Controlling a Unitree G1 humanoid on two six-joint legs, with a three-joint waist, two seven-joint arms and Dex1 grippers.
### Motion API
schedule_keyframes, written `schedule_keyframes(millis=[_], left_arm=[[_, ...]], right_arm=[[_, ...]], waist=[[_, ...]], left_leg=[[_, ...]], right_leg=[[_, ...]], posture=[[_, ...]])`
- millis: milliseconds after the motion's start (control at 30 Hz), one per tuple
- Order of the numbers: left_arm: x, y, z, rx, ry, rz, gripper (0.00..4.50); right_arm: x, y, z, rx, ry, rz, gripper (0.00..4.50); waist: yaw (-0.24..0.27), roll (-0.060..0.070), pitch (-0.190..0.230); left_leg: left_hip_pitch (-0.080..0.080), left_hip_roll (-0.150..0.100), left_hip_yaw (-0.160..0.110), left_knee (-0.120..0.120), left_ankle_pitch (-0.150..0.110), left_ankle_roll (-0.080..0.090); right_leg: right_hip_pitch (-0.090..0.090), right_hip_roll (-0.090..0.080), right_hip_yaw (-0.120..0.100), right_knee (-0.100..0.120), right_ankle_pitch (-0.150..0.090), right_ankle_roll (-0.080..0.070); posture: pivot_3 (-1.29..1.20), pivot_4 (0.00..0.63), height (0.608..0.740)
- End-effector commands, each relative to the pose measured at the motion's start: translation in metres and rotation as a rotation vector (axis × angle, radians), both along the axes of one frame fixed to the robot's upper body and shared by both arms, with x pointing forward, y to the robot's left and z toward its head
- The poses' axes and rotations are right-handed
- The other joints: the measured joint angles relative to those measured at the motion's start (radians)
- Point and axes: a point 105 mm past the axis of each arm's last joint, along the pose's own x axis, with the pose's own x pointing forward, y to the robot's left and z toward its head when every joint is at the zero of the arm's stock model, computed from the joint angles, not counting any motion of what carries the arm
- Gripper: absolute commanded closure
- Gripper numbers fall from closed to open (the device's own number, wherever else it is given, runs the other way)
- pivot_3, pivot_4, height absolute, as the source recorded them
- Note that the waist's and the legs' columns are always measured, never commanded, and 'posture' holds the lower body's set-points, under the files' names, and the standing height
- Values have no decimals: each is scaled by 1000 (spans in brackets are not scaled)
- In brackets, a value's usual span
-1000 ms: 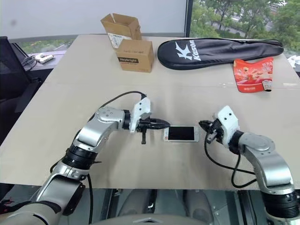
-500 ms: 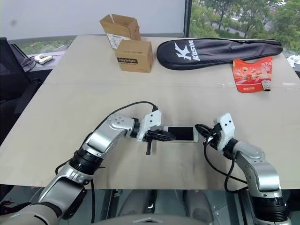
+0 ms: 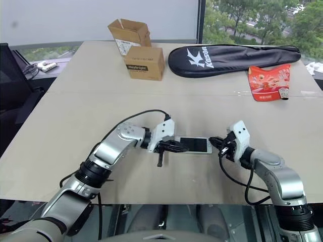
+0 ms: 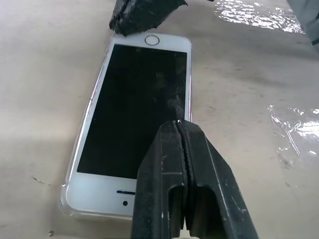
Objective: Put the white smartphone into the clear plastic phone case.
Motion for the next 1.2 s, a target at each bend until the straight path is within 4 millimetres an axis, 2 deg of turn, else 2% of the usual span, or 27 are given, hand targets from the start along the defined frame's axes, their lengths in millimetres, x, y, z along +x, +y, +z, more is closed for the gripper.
schedule_keyframes(millis=[33, 167, 233, 500, 700, 767, 933, 1033, 1200], left_arm=[[-1, 1, -4, 14, 11, 6, 4500], [-1, 2, -5, 16, 14, 6, 4500], [-1, 2, -5, 18, 17, 4, 4500], [-2, 3, -7, 18, 28, 2, 4500], [-1, 3, -7, 19, 30, 3, 4500], [-1, 3, -7, 18, 31, 6, 4500], [0, 3, -6, 16, 30, 12, 4500], [0, 3, -6, 15, 28, 15, 4500], [1, 2, -6, 14, 29, 16, 4500]], right_arm=[[-21, 2, -53, -135, 221, 25, 4375], [-20, 2, -57, -214, 182, 54, 4375], [-19, 6, -50, -180, 150, 74, 4375], [-53, 12, -44, -103, 183, 263, 4375], [-62, 15, -44, -89, 206, 317, 4375], [-66, 13, -49, -135, 225, 348, 4375], [-67, 6, -56, -237, 244, 371, 4375], [-60, -3, -59, -332, 252, 345, 4375], [-56, -6, -57, -368, 272, 330, 4375]], waist=[[-1, -1, -6], [0, -4, -12], [0, -5, -13], [0, -5, -13], [-1, -5, -13], [0, -5, -13], [0, -7, -15], [0, -9, -16], [1, -10, -18]], left_leg=[[1, 0, 0, 0, 0, 0], [8, 1, 0, -1, 0, 0], [13, 2, -2, -5, 0, 0], [16, 3, -2, -14, 0, 0], [17, 4, -2, -17, 0, 0], [17, 5, -3, -18, -1, 0], [17, 6, -3, -18, -1, 0], [17, 6, -4, -17, -1, 0], [18, 7, -6, -17, -1, 0]], right_leg=[[0, 0, 0, 0, 0, -1], [9, 0, -1, -4, -4, 1], [15, 0, -1, -9, -5, 1], [17, -1, 0, -16, -4, 1], [16, 3, -4, -16, -5, -6], [16, 4, -5, -15, -6, -5], [16, 4, -5, -15, -8, -4], [16, 4, -5, -15, -8, -4], [17, 2, -4, -15, -8, -4]], posture=[[0, 150, 740], [0, 150, 740], [0, 150, 740], [0, 150, 740], [0, 150, 740], [0, 150, 740], [0, 150, 740], [0, 150, 740], [0, 150, 740]])
